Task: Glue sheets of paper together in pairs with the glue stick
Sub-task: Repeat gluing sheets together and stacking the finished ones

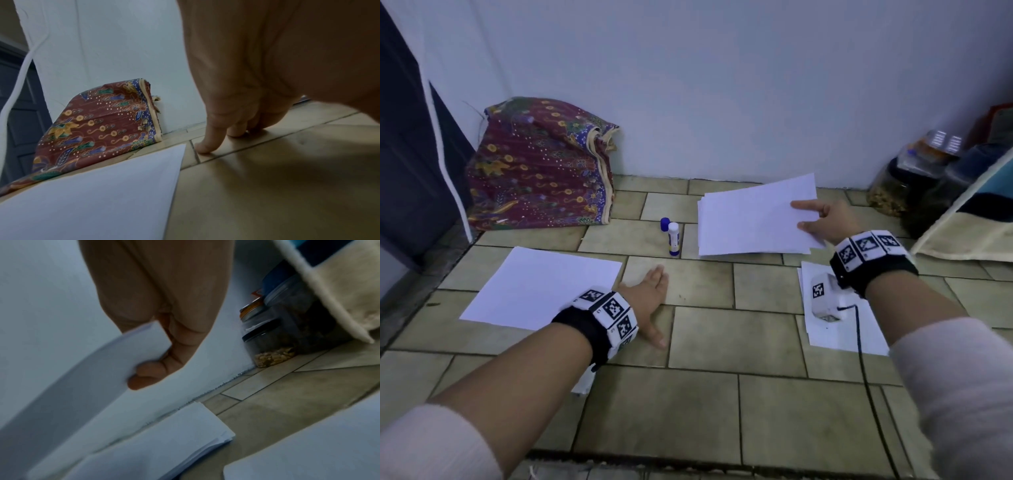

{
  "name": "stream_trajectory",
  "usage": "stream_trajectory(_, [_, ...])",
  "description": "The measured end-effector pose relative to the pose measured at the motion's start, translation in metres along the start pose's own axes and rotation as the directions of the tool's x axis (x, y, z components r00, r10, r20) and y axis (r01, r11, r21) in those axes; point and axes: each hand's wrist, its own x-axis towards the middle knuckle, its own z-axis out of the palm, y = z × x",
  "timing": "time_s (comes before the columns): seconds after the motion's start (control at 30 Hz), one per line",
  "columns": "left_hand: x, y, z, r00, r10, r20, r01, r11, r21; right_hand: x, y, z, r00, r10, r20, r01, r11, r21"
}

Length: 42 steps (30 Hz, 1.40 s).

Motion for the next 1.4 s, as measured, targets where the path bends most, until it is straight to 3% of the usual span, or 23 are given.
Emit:
stream_trajectory(0.27, [0.001,0.005,0.002,0.999,-0.043,0.018,0.042,0.999,0.028,0.047,0.001,0.029,0.998,0.061,-0.005,-0.062,0.997,-0.037])
stream_trajectory(0.63, [0.007,0.004,0.006,0.999,-0.046,0.021,0.046,0.999,0.015,0.072,0.023,0.048,0.997,0.067,0.038,-0.048,0.925,-0.378])
stream_trajectory(0.97, [0.009,0.003,0.007,0.999,-0.048,0.023,0.048,0.999,-0.010,0.081,0.025,0.061,0.986,0.155,0.066,-0.074,0.750,-0.657])
stream_trajectory(1.17, [0.008,0.002,0.006,0.999,-0.042,0.024,0.042,0.999,-0.020,0.070,0.011,0.042,0.997,0.073,-0.019,-0.067,0.761,-0.646])
stream_trajectory(1.27, [0.007,0.003,0.005,0.998,-0.050,0.033,0.050,0.999,-0.012,0.050,-0.003,0.026,0.992,0.111,0.052,-0.045,0.725,-0.687])
stream_trajectory(1.4, [0.006,0.003,0.005,0.998,-0.049,0.038,0.049,0.999,0.017,-0.018,-0.002,0.026,0.974,0.163,0.157,0.018,0.639,-0.769])
